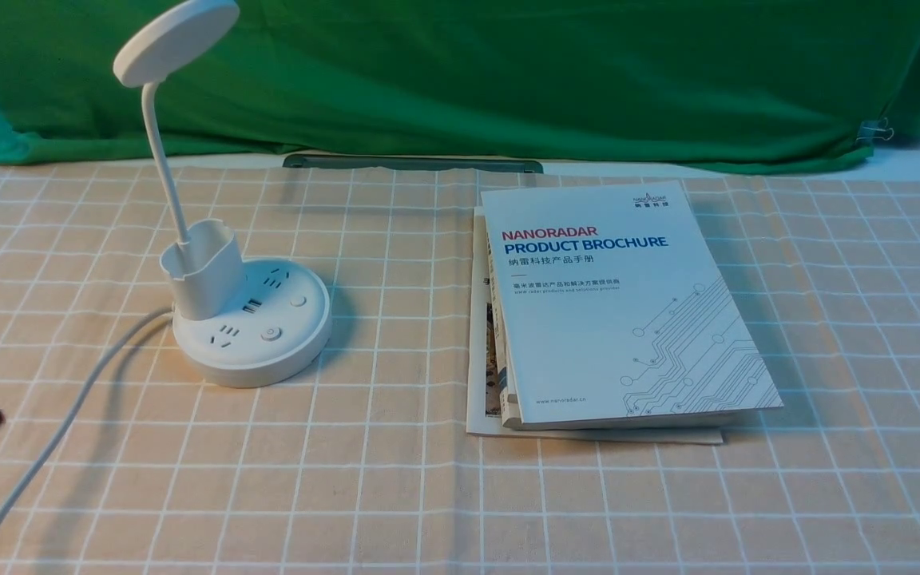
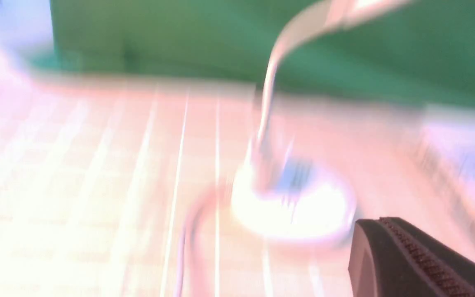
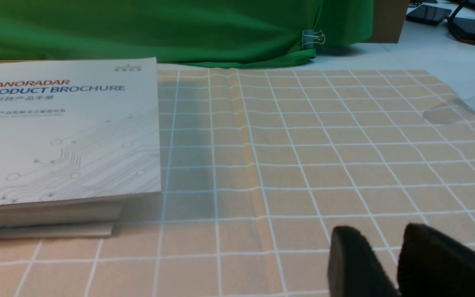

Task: Turn on the table lamp on the light coffee tablecloth with your hand.
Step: 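Press the power button on the lamp base to turn the lamp on with the left gripper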

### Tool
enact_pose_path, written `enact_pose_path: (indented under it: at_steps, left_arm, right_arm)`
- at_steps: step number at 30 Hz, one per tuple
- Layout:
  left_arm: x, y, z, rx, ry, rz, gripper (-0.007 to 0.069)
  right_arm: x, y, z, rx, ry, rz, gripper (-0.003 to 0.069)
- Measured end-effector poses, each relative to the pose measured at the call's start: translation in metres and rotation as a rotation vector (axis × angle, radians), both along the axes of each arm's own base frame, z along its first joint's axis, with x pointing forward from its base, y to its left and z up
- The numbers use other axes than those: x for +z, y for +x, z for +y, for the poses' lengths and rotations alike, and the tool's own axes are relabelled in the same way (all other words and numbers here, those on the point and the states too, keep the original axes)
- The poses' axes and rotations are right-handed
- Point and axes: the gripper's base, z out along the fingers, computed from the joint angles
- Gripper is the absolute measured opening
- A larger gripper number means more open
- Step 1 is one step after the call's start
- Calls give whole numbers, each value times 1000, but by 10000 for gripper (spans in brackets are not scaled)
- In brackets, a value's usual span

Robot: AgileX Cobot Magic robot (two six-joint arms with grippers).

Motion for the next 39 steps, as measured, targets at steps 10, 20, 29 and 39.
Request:
enact_pose_path:
  at_steps: [10,20,29,39]
  left_arm:
    - [-58,76,-29,-33,-267,522,2]
    - [-59,168,-83,-285,-85,640,2]
    - [-65,237,-109,-248,202,575,2]
    - [-86,271,-116,-212,230,562,2]
  right_arm:
    - [0,0,0,0,0,0,238]
    - [0,0,0,0,0,0,238]
    - [0,0,0,0,0,0,238]
    - [0,0,0,0,0,-1,240]
